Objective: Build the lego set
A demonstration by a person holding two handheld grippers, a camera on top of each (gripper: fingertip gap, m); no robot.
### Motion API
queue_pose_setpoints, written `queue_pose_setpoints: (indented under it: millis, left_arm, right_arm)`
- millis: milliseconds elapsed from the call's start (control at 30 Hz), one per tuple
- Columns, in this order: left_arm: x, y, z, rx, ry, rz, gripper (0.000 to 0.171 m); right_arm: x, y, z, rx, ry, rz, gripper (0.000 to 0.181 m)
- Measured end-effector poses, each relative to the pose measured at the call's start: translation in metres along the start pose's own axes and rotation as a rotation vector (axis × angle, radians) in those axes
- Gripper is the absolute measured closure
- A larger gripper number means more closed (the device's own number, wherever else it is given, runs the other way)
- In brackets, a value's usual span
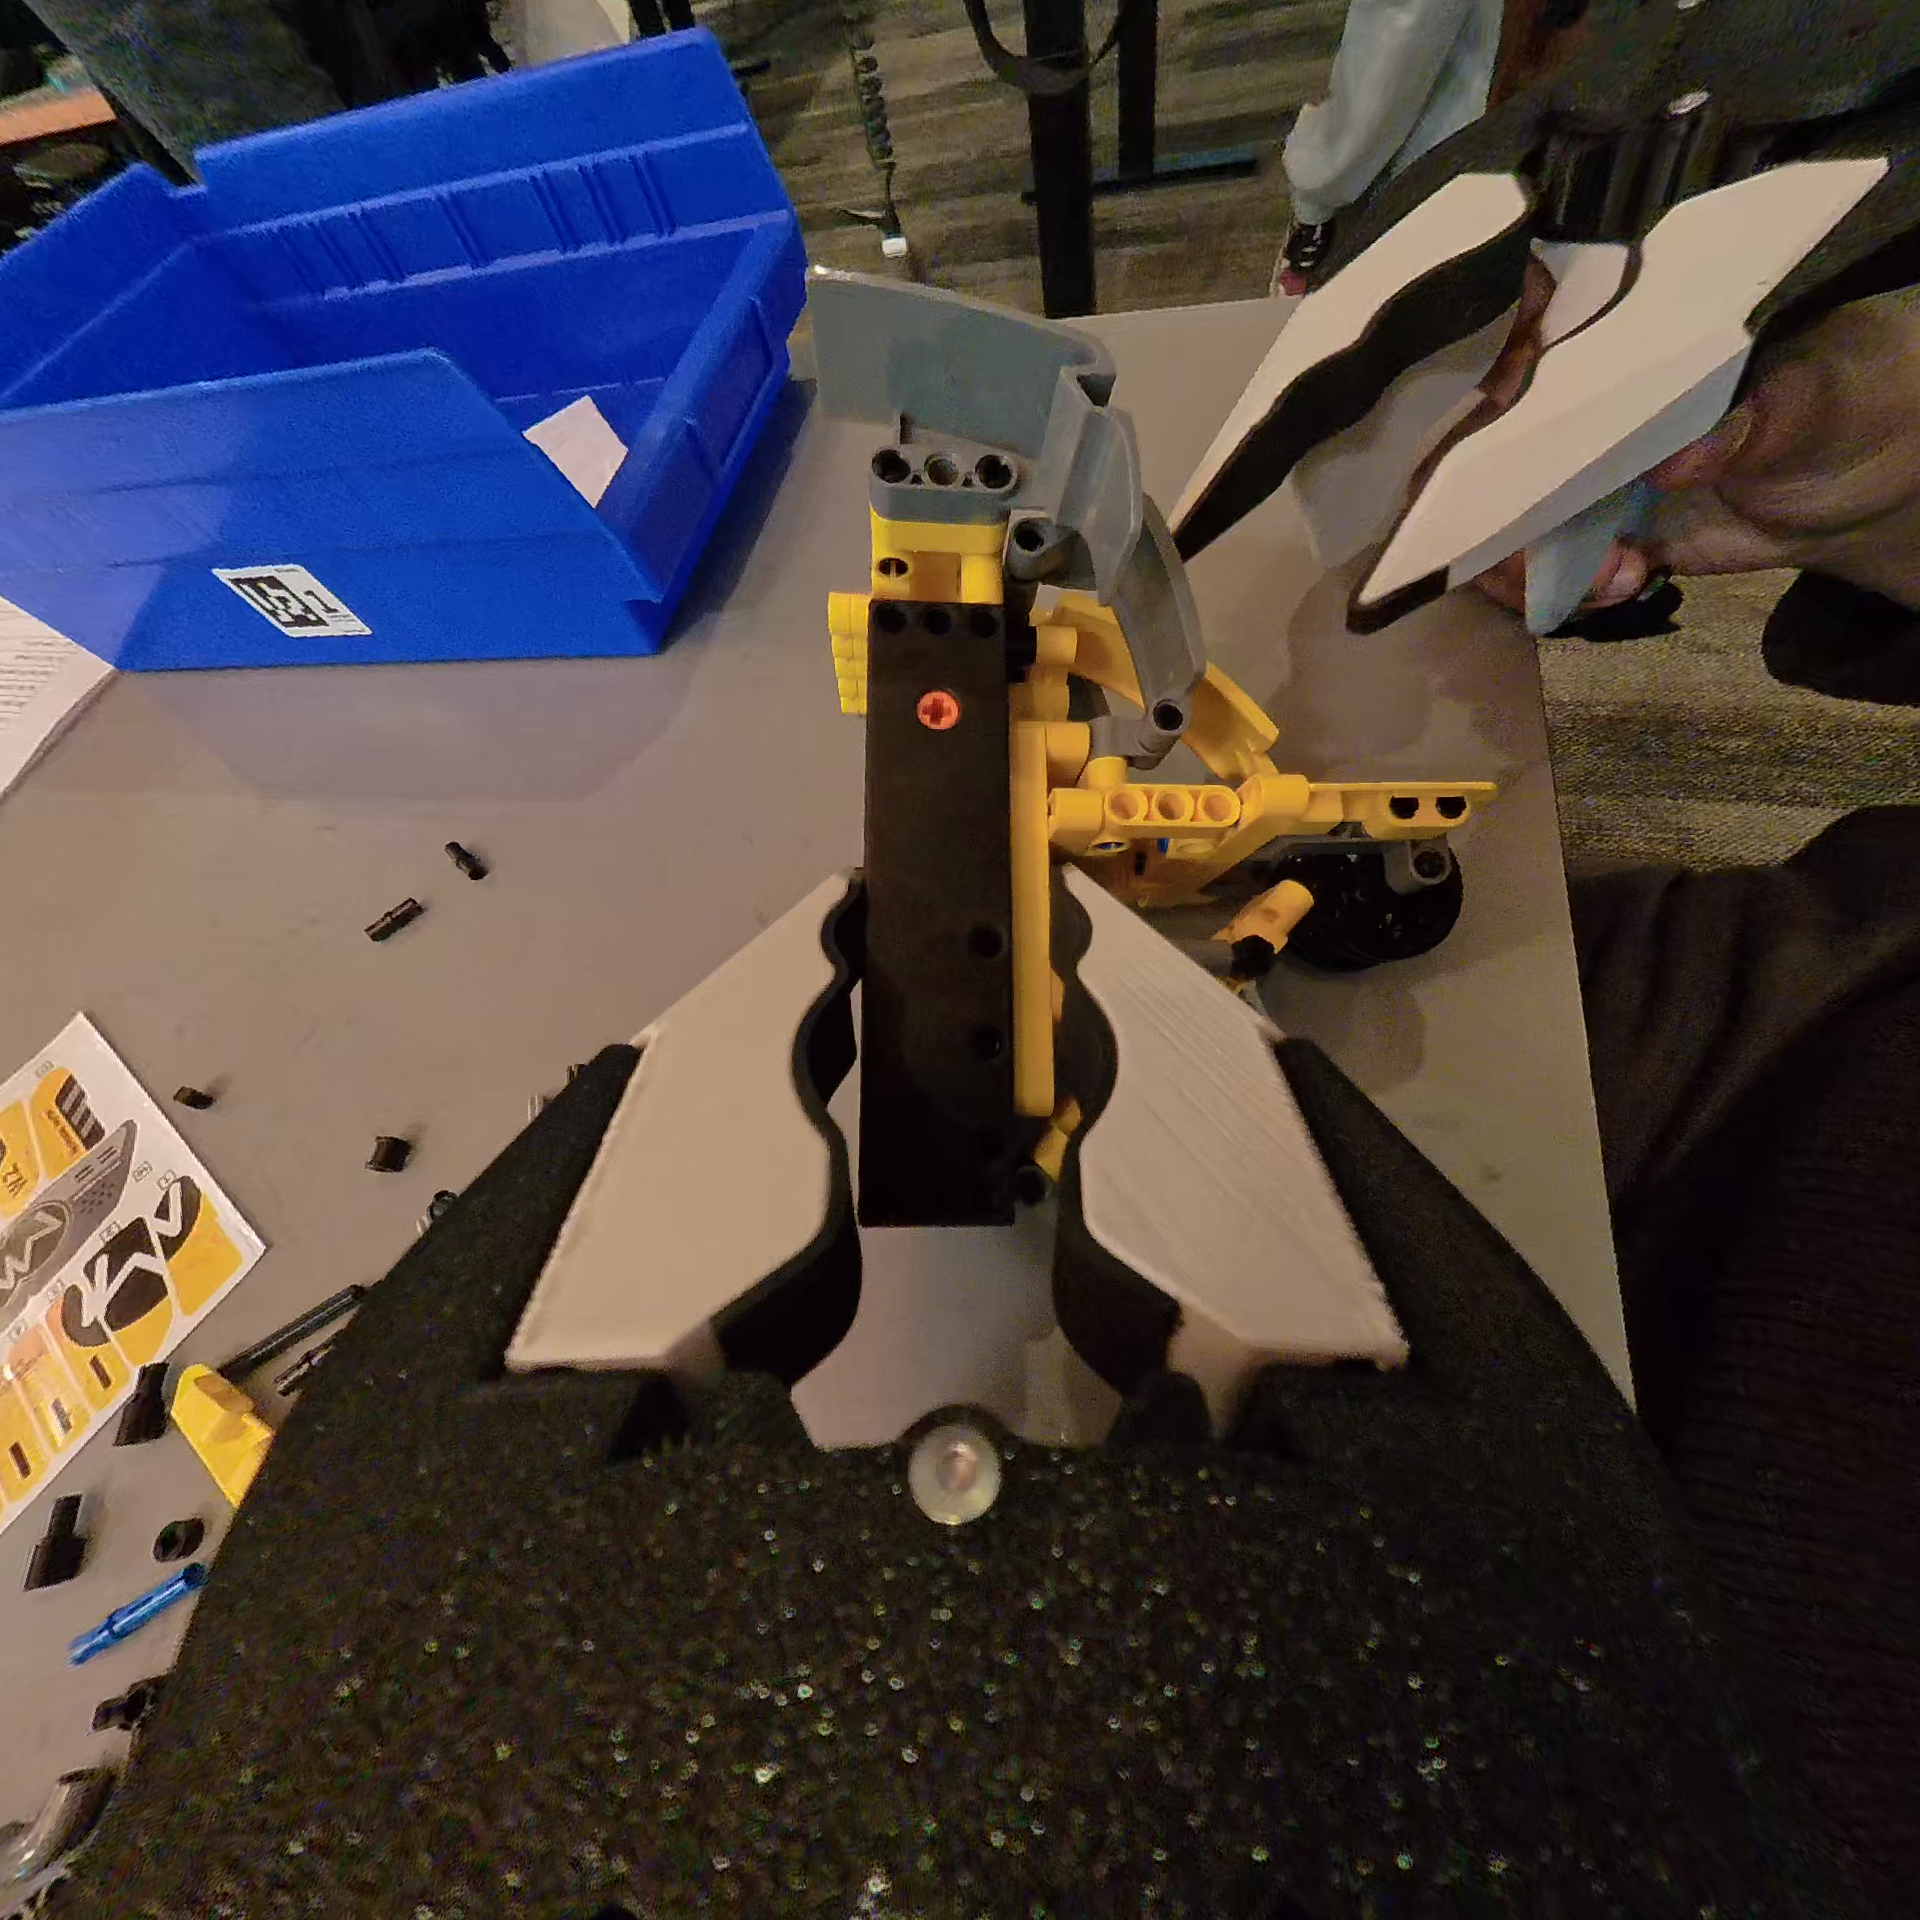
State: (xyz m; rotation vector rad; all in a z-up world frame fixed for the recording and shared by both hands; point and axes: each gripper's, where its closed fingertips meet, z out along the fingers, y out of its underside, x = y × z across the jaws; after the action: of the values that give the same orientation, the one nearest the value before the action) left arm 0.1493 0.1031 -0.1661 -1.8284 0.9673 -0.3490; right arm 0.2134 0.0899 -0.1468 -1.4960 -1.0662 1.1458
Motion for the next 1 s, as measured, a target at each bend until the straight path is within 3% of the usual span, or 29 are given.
queue_pose_setpoints:
  millis: [1000]
  left_arm:
    - [-0.0004,0.0006,0.0,0.003,0.005,-0.008,0.137]
  right_arm:
    - [-0.0042,0.0016,0.0018,-0.012,-0.059,0.028,0.147]
